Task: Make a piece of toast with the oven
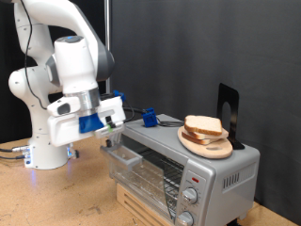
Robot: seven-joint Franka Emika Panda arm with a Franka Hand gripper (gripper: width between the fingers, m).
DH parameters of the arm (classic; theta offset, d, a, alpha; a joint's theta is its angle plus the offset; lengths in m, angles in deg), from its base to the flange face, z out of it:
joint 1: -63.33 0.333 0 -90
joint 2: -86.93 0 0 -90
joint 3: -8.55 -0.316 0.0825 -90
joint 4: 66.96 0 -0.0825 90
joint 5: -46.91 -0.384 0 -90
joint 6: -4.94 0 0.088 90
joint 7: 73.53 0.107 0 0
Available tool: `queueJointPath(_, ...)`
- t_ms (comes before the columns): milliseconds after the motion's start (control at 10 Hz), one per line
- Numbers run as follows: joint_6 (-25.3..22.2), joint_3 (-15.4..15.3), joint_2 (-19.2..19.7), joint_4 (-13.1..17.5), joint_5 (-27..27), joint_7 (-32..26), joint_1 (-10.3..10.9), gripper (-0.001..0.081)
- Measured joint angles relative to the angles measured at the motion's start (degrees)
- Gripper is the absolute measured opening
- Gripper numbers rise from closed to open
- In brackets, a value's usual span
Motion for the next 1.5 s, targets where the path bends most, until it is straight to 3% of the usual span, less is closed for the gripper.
queueJointPath(300, 3.4, 1.6, 4.3, -0.1, 1.2, -0.6, -2.6, 0.0808)
queueJointPath(700, 9.4, 2.6, 10.7, 0.1, 1.5, 0.0, -4.2, 0.0808)
queueJointPath(1100, 15.9, 2.1, 19.9, 2.8, -4.7, 0.2, -4.4, 0.0808)
queueJointPath(1500, 19.8, -1.4, 29.3, 7.2, -10.8, -0.4, -5.9, 0.0808)
